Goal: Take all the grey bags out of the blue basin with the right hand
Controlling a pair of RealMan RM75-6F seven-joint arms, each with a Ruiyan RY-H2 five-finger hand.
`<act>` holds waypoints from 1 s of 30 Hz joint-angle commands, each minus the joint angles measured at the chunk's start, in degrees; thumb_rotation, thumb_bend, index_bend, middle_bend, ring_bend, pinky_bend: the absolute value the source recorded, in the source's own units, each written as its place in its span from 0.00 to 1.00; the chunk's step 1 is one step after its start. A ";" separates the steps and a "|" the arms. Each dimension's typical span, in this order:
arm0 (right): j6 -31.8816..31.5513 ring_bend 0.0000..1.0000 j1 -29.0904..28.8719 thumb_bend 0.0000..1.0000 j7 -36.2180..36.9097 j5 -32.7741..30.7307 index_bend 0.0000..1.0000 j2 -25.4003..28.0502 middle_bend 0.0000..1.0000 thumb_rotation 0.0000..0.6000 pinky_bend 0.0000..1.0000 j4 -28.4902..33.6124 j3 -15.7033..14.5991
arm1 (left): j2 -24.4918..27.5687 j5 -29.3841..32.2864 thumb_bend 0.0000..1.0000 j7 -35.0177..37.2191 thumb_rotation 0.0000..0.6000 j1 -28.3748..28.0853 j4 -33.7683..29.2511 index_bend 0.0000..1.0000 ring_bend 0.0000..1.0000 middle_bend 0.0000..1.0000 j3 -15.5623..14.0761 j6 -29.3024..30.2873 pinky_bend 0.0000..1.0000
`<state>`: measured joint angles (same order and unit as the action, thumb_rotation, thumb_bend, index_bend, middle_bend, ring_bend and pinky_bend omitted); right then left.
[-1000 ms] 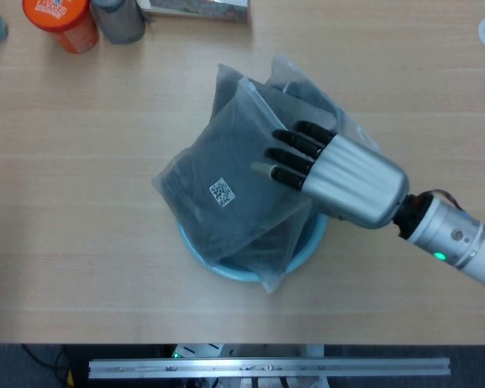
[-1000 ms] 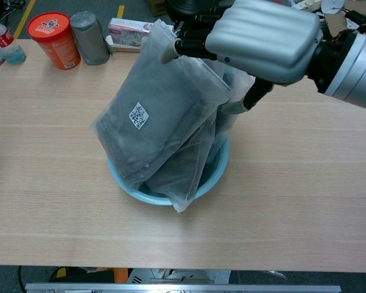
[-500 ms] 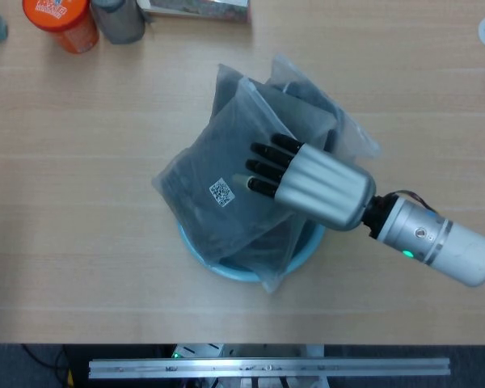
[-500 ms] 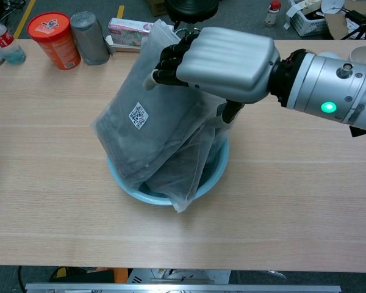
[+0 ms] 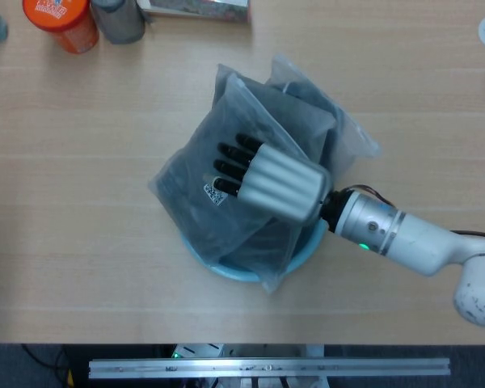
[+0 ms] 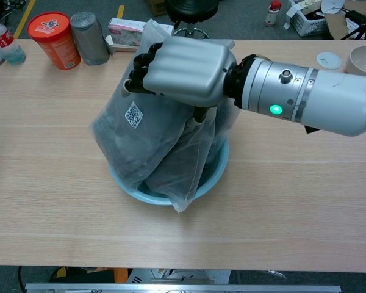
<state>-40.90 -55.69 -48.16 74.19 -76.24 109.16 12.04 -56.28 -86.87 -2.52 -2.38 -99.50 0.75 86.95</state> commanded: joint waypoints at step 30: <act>-19.61 0.76 -0.93 0.45 10.81 8.51 0.91 -1.48 0.76 1.00 0.84 -7.86 1.62 | -0.55 0.53 0.23 1.74 1.00 -0.39 1.94 0.30 0.24 0.28 0.91 -0.28 0.24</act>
<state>-58.45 -57.90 -38.82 81.17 -79.40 100.99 12.85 -56.83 -86.33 -0.77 -2.77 -97.56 1.64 86.68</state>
